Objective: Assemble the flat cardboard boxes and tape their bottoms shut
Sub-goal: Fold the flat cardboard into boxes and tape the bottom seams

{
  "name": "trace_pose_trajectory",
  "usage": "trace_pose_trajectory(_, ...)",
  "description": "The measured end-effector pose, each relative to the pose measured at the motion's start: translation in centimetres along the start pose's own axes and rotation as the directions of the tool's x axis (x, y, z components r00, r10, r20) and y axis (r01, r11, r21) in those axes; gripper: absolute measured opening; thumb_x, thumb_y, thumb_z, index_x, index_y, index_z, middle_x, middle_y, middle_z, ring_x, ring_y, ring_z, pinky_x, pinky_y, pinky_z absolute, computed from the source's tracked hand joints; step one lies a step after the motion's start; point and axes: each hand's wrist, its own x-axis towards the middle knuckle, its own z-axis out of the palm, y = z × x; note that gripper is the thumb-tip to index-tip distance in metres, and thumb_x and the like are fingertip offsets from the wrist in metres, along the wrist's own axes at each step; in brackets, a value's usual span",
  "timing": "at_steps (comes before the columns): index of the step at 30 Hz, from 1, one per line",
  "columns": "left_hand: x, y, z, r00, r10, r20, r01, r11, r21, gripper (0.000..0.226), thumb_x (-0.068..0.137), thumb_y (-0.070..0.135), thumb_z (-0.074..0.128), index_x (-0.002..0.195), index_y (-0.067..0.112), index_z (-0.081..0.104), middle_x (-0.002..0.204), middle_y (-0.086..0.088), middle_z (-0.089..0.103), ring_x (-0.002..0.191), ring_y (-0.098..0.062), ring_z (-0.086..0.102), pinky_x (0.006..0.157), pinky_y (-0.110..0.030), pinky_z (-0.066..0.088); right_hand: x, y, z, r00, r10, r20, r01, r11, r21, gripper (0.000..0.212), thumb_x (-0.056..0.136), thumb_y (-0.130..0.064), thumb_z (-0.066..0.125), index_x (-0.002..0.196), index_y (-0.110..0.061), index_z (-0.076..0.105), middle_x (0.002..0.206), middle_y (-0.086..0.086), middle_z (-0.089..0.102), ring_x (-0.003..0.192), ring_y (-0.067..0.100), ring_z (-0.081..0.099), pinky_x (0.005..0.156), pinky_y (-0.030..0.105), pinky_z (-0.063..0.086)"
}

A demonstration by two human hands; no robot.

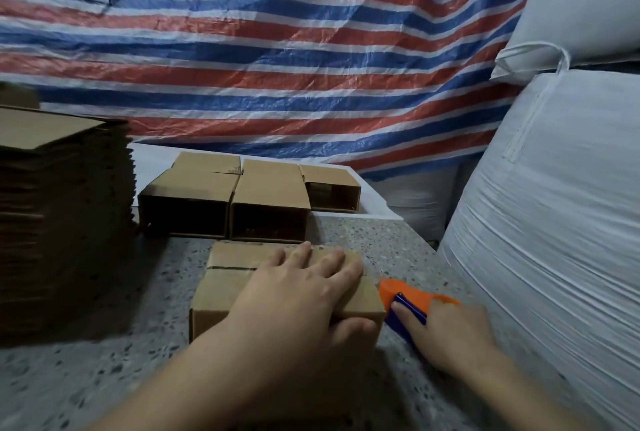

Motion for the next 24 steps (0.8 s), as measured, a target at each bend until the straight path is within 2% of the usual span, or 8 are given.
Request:
trace_pose_trajectory(3,0.1,0.1,0.0,1.0,-0.003,0.009,0.003,1.0,0.004,0.074,0.089,0.075,0.02,0.15,0.046,-0.009,0.164,0.012,-0.004,0.151,-0.026,0.001,0.12,-0.048,0.004,0.0,-0.9,-4.7,0.995,0.011,-0.101,0.035,0.897,0.441,0.09,0.079,-0.085,0.005,0.097,-0.02,0.064,0.095,0.001,0.071,0.089,0.019,0.066,0.083,0.041,0.049)
trace_pose_trajectory(5,0.1,0.1,-0.1,1.0,-0.003,0.024,0.003,1.0,0.003,0.074,0.09,0.074,0.021,0.15,0.045,-0.009,0.164,0.012,-0.005,0.151,-0.025,0.0,0.12,-0.048,0.004,-0.1,-1.9,-7.7,0.99,-0.045,0.131,-0.087,0.539,0.838,0.092,0.072,-0.089,0.016,0.088,-0.014,0.066,0.076,0.004,0.072,0.072,0.019,0.068,0.068,0.038,0.054)
trace_pose_trajectory(6,0.2,0.1,-0.2,0.999,-0.002,0.032,0.002,1.0,0.004,0.074,0.09,0.074,0.021,0.151,0.045,-0.009,0.164,0.012,-0.005,0.151,-0.025,0.0,0.121,-0.048,0.004,-0.2,-2.5,-8.7,0.948,-0.142,0.283,-0.206,0.402,0.892,0.09,0.071,-0.088,0.022,0.088,-0.012,0.068,0.073,0.005,0.074,0.066,0.019,0.07,0.062,0.034,0.054)
trace_pose_trajectory(9,0.1,0.1,-0.4,0.999,-0.003,0.043,0.003,1.0,0.011,0.074,0.091,0.073,0.022,0.151,0.044,-0.009,0.164,0.011,-0.005,0.151,-0.025,-0.001,0.122,-0.048,0.004,-1.4,-4.1,-9.1,0.846,-0.342,0.409,-0.352,0.218,0.91,0.072,0.085,-0.078,0.039,0.08,-0.013,0.068,0.066,0.004,0.068,0.057,0.015,0.063,0.052,0.025,0.046)
trace_pose_trajectory(15,-0.1,0.2,-0.2,1.0,0.0,-0.005,0.0,1.0,0.02,0.076,0.09,0.074,0.02,0.153,0.04,-0.005,0.165,0.009,0.001,0.151,-0.026,0.004,0.121,-0.048,0.006,-2.0,-5.4,-7.2,0.89,-0.33,0.315,-0.356,-0.07,0.932,0.032,0.099,-0.04,0.055,0.089,-0.013,0.068,0.059,0.001,0.049,0.052,0.013,0.045,0.05,0.026,0.034)
trace_pose_trajectory(19,-0.1,0.2,0.0,0.999,0.011,-0.039,-0.01,1.0,0.024,0.075,0.089,0.074,0.018,0.153,0.039,-0.002,0.165,0.007,0.005,0.151,-0.026,0.008,0.121,-0.048,0.01,-3.1,-6.9,-6.2,0.906,-0.299,0.3,-0.374,-0.237,0.896,0.035,0.096,-0.049,0.054,0.103,-0.025,0.079,0.093,0.008,0.077,0.086,0.023,0.073,0.078,0.039,0.055)
trace_pose_trajectory(21,-0.2,0.3,0.1,0.999,0.01,-0.054,-0.009,1.0,0.027,0.076,0.089,0.074,0.019,0.154,0.038,0.001,0.165,0.007,0.007,0.15,-0.026,0.01,0.12,-0.047,0.011,-3.8,-7.6,-5.6,0.903,-0.251,0.348,-0.417,-0.323,0.85,0.038,0.092,-0.058,0.055,0.105,-0.031,0.078,0.103,0.011,0.077,0.1,0.03,0.073,0.09,0.046,0.055)
trace_pose_trajectory(24,-0.3,0.3,0.2,0.998,0.005,-0.063,-0.004,1.0,0.022,0.076,0.091,0.073,0.021,0.154,0.037,0.002,0.164,0.007,0.009,0.15,-0.027,0.011,0.12,-0.047,0.011,-4.5,-8.6,-4.7,0.887,-0.195,0.418,-0.46,-0.434,0.775,0.037,0.092,-0.055,0.058,0.106,-0.027,0.078,0.094,0.012,0.078,0.084,0.029,0.076,0.063,0.037,0.059)
